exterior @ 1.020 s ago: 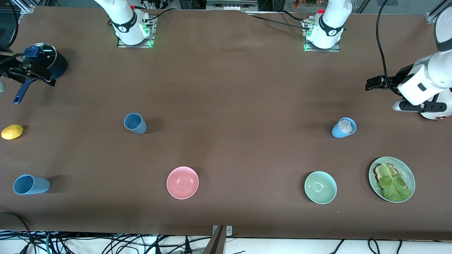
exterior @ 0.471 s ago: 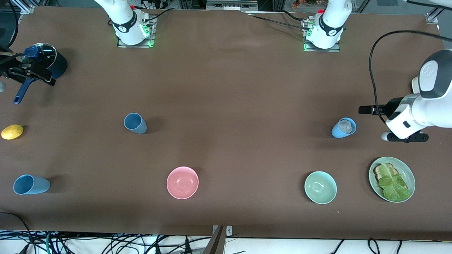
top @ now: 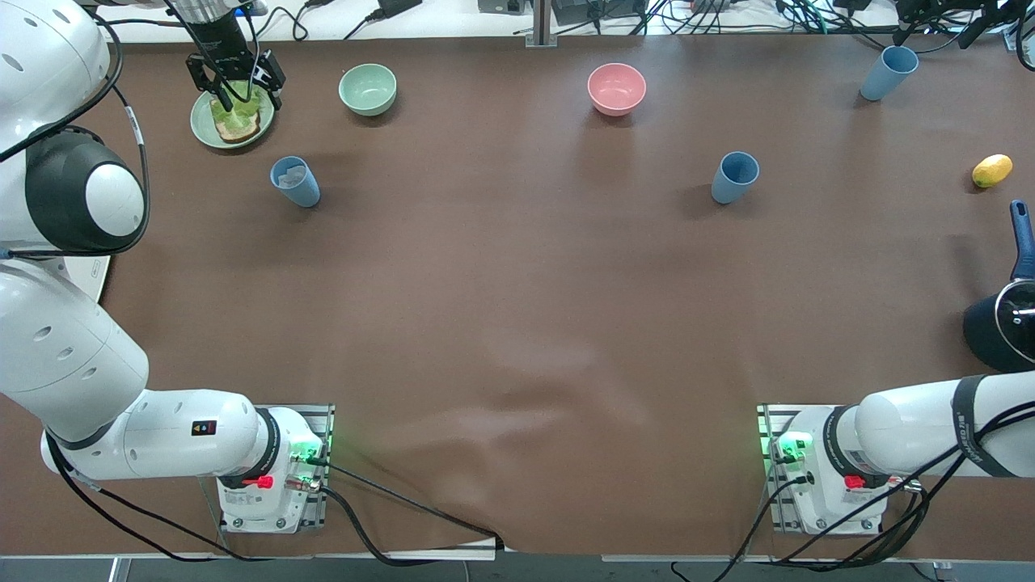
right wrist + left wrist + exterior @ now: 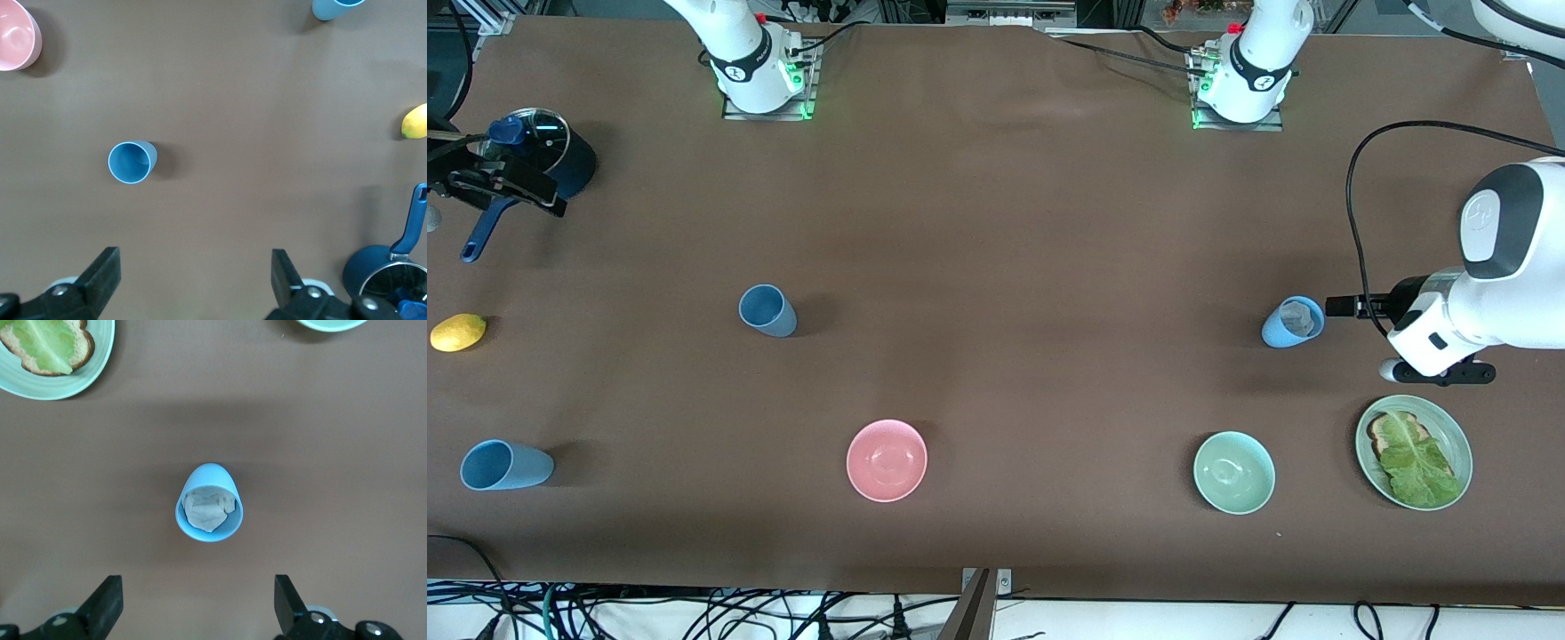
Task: Stack blue cups with both arms
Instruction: 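Move the left gripper over the tissue-filled blue cup and lower it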
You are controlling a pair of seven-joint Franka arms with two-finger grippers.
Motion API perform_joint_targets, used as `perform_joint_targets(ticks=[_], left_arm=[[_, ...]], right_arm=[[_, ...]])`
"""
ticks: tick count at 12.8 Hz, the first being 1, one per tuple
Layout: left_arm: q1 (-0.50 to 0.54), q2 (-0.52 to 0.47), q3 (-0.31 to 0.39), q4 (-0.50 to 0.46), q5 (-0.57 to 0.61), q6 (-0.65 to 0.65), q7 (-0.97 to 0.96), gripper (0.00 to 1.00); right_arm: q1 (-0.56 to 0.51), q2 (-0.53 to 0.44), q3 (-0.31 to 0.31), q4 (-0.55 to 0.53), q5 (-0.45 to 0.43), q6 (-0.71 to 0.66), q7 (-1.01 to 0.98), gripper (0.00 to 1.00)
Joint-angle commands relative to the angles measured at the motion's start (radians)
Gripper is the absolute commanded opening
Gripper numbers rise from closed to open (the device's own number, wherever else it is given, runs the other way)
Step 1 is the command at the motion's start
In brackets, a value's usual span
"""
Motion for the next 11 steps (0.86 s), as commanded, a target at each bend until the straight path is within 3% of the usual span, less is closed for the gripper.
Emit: perform_joint_targets(ticks=[1,4,11], left_arm=[[0.004,-0.057,-0.001,-0.117,0.024,0.120,0.041,1.00],[-0.002,-0.186,0.022,-0.395,0.041,0.382,0.055,1.00],[0.059,-0.231,0.026,-0.744,0.032,0.844,0.156,1.00]], right_arm=[[-0.007,-0.018,0.004,-0.008,-0.013,-0.009,-0.012,1.00],[-0.007,-0.018,0.004,-0.008,-0.013,-0.009,-0.012,1.00],[-0.007,-0.018,0.003,-0.008,-0.013,-0.011,-0.012,1.00]])
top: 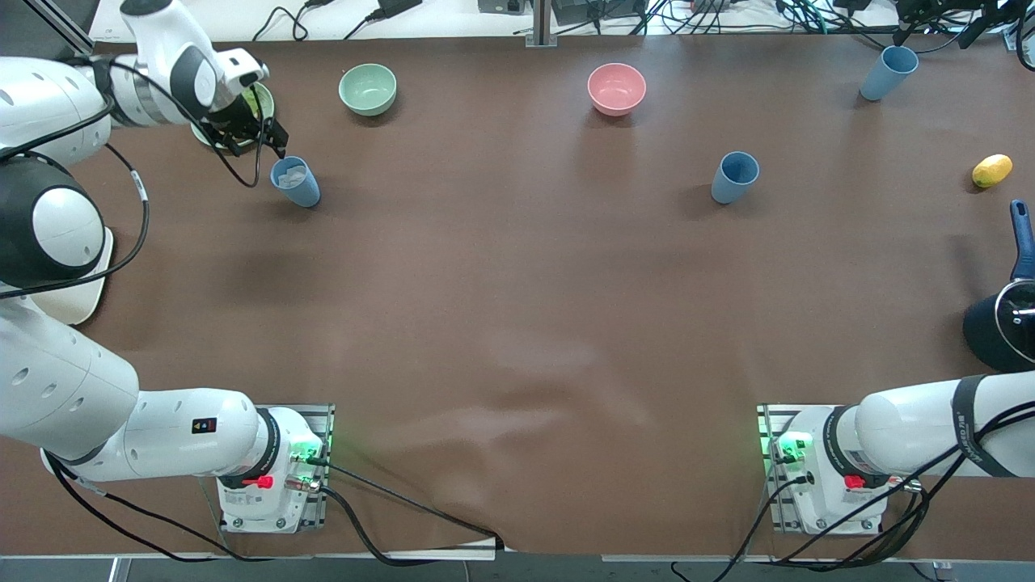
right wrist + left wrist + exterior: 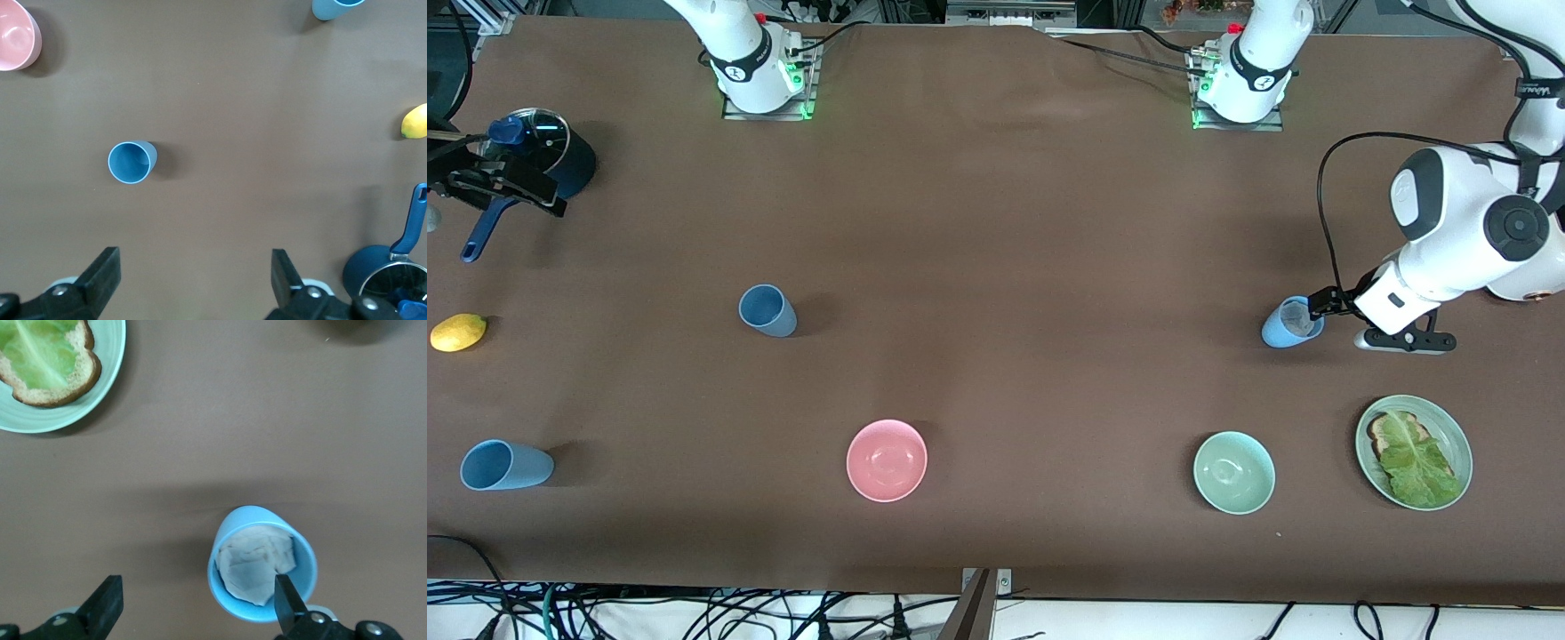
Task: Stack blue cups with both arms
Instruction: 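Move the left gripper over the tissue-filled blue cup and lower it, then close the left gripper on the rim of the blue cup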
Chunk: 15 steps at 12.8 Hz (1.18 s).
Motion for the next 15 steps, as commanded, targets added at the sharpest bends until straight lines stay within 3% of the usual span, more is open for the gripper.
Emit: perform_joint_targets(ticks=[1,14,15], left_arm=[[0.019,-0.044,-0.003,-0.130,0.007,0.152,0.034,1.00],[0.010,0.016,-0.003,-0.148,-0.001,0.268,0.035,1.00],[0.010,0.023,-0.003,-0.148,-0.001,0.277,0.035,0.96]], right_arm=[[-0.007,-0.018,0.003,-0.008,-0.013,-0.011,-0.012,1.00],[-0.007,-0.018,0.003,-0.008,-0.013,-0.012,-0.012,1.00],[-0.007,-0.018,0.005,-0.008,-0.013,-0.012,-0.012,1.00]])
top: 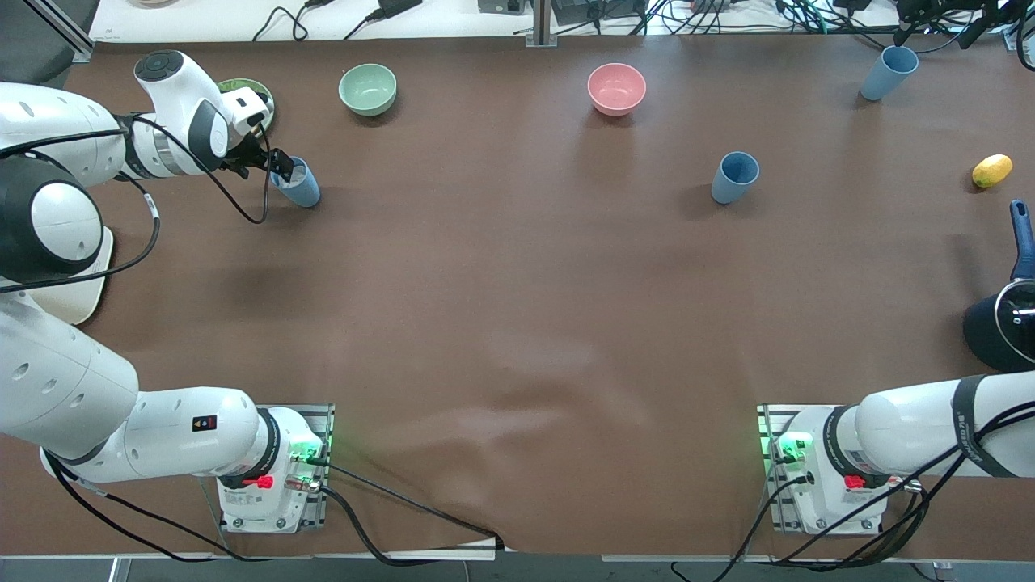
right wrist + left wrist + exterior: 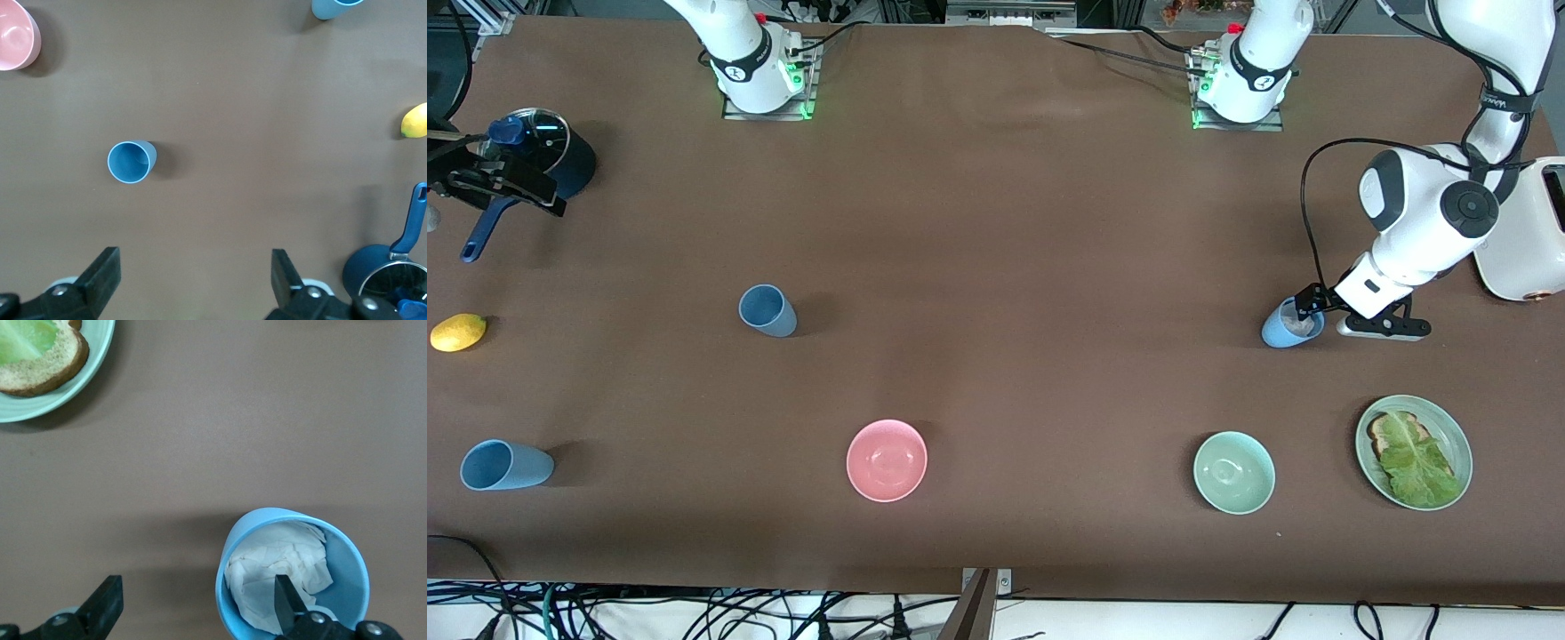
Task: Stack blue cups with both arms
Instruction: 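Close the left gripper on the rim of the blue cup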
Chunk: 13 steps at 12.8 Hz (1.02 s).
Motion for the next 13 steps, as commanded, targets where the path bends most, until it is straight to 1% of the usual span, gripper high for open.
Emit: perform_joint_targets(ticks=[1,2,4,5,6,8,9,13], left_arm=[[-0.006,0.006,0.002,-0.009,-0.001,0.032,0.017,0.72],[-0.006,0.006,0.002,-0.009,-0.001,0.030,0.009,0.54],[-0.006,0.008,0.002,-0.009,-0.001,0.032,0.009,0.39],[-0.006,0.008,0.002,-0.009,-0.001,0.032,0.009,0.39],[-0.006,0.009,0.002,-0.009,-0.001,0.033,0.009,0.32],[-0.003,0.008,0.002,-0.009,-0.001,0.033,0.009,0.08],[0.003,0.006,0.000,-0.010,-0.002,0.033,0.008,0.00],[-0.003,-0.018,0.002,-0.009,-0.002,0.021,0.017,0.00]], right_arm=[[-0.007,-0.018,0.006,-0.008,-0.012,-0.011,-0.012,1.00],[-0.007,-0.018,0.004,-0.008,-0.012,-0.012,-0.014,1.00],[-0.007,-0.018,0.004,-0.008,-0.009,-0.037,-0.011,1.00],[-0.007,-0.018,0.005,-0.008,-0.008,-0.037,-0.009,1.00],[-0.007,-0.018,0.007,-0.007,-0.008,-0.035,-0.009,1.00],[-0.007,-0.018,0.007,-0.008,-0.008,-0.037,-0.009,1.00],[-0.007,-0.018,0.006,-0.008,-0.008,-0.037,-0.009,1.00],[-0.007,-0.018,0.009,-0.008,-0.011,-0.035,-0.009,1.00]])
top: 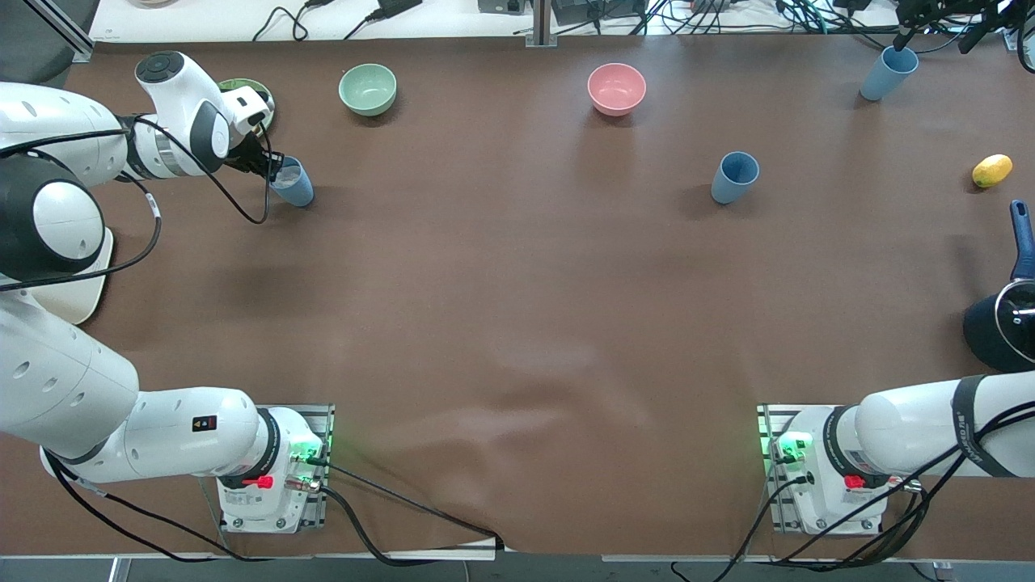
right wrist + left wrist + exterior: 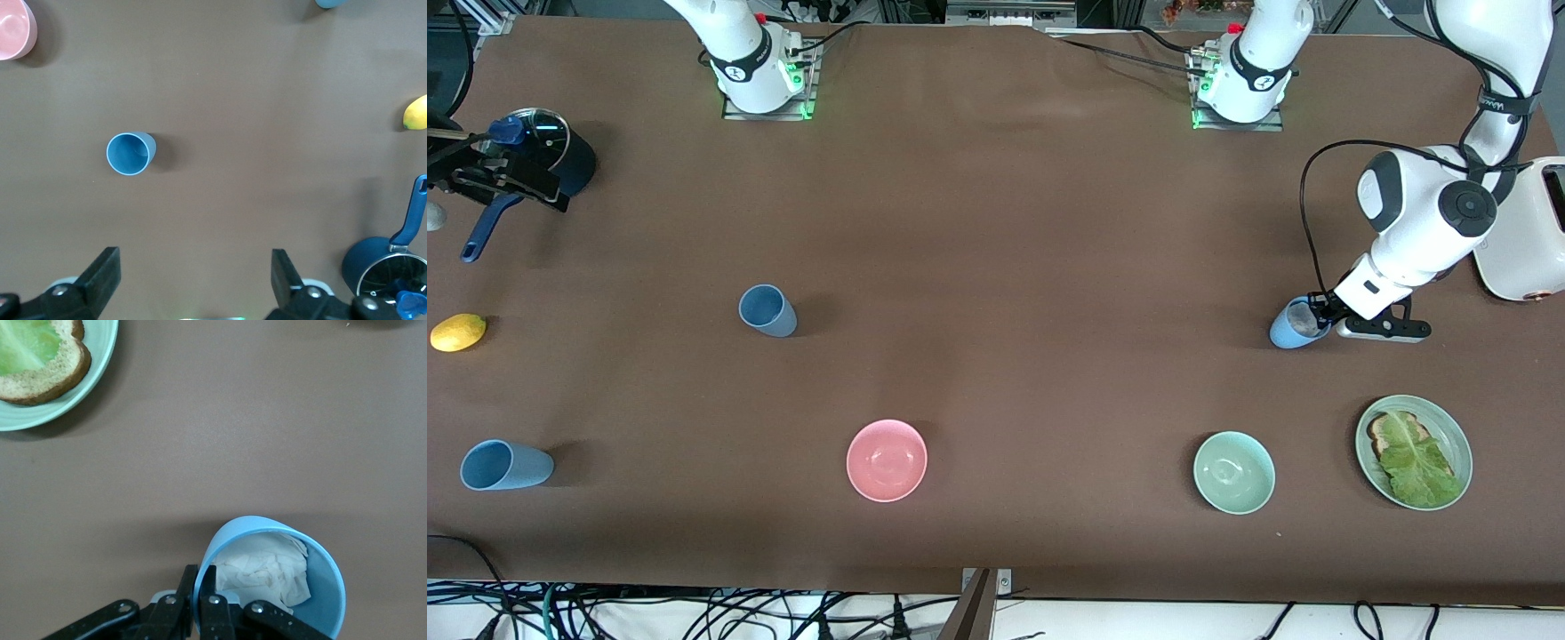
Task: Stack blue cups with both arms
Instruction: 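Close the left gripper on the rim of the blue cup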
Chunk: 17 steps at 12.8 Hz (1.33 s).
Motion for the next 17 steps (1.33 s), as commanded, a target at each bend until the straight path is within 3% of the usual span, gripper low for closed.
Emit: perform_joint_targets(ticks=[1,4,6,8,11,13,17], left_arm=[[-0.006,-0.041,0.001,-0.007,0.000,-0.007,0.017,0.00],[-0.034,-0.137,0.000,0.059,0.001,-0.223,0.009,0.00],[-0.046,-0.159,-0.003,0.235,0.003,-0.504,0.003,0.00],[-0.051,-0.159,-0.006,0.364,0.004,-0.662,0.005,0.00],[-0.082,-0.158,-0.008,0.481,0.011,-0.765,0.002,0.00],[-0.120,-0.153,-0.008,0.530,0.012,-0.793,-0.032,0.00],[-0.282,-0.147,-0.014,0.546,0.012,-0.794,-0.323,0.00]], right_arm=[[-0.007,-0.018,0.008,-0.007,-0.011,-0.009,-0.009,1.00],[-0.007,-0.018,0.008,-0.008,-0.011,-0.014,-0.009,1.00],[0.001,0.003,0.014,-0.011,-0.014,-0.020,-0.008,1.00],[0.010,0.055,0.026,-0.021,-0.012,-0.028,-0.012,1.00],[0.013,0.118,0.029,-0.085,0.000,0.016,-0.015,1.00],[0.018,0.121,0.054,-0.163,0.000,0.126,-0.014,1.00],[0.018,0.125,0.098,-0.359,0.000,0.419,0.004,1.00]])
